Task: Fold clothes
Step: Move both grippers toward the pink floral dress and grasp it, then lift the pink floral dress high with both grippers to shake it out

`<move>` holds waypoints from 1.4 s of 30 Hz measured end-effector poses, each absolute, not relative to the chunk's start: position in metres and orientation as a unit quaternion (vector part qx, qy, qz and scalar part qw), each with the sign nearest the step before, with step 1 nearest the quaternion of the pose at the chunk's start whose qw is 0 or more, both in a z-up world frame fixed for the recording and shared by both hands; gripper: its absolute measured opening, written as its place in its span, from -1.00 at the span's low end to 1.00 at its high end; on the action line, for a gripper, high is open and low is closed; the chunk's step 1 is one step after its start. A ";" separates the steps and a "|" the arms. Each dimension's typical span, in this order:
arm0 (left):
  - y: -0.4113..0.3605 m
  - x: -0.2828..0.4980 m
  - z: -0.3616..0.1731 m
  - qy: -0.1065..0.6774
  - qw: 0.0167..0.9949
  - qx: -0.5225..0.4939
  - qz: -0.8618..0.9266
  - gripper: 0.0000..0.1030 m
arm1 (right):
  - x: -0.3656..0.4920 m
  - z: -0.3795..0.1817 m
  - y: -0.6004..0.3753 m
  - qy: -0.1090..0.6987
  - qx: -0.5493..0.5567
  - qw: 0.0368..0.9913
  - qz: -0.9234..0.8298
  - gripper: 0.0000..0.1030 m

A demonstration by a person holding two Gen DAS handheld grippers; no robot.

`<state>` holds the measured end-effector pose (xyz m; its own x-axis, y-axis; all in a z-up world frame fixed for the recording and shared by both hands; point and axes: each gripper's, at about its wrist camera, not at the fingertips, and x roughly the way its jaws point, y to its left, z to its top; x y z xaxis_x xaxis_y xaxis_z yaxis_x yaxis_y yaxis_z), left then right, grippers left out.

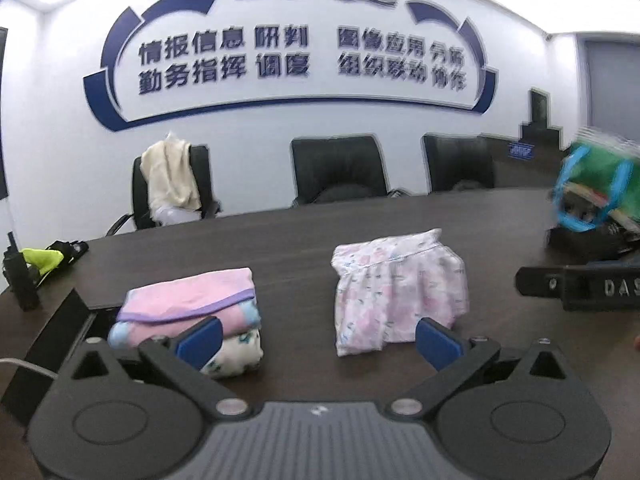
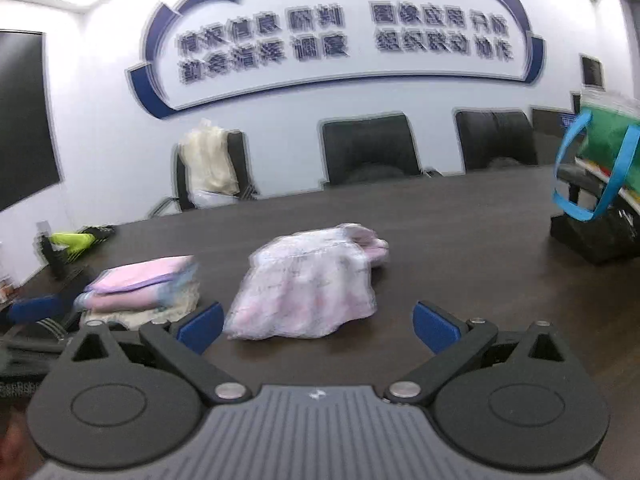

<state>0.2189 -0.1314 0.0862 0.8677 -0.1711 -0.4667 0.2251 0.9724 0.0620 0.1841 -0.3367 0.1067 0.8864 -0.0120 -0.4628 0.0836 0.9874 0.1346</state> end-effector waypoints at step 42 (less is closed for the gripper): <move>-0.036 0.065 0.287 -0.038 0.945 -0.114 -0.303 -1.00 | 0.040 0.312 -0.272 -0.011 0.005 0.976 0.217 -0.98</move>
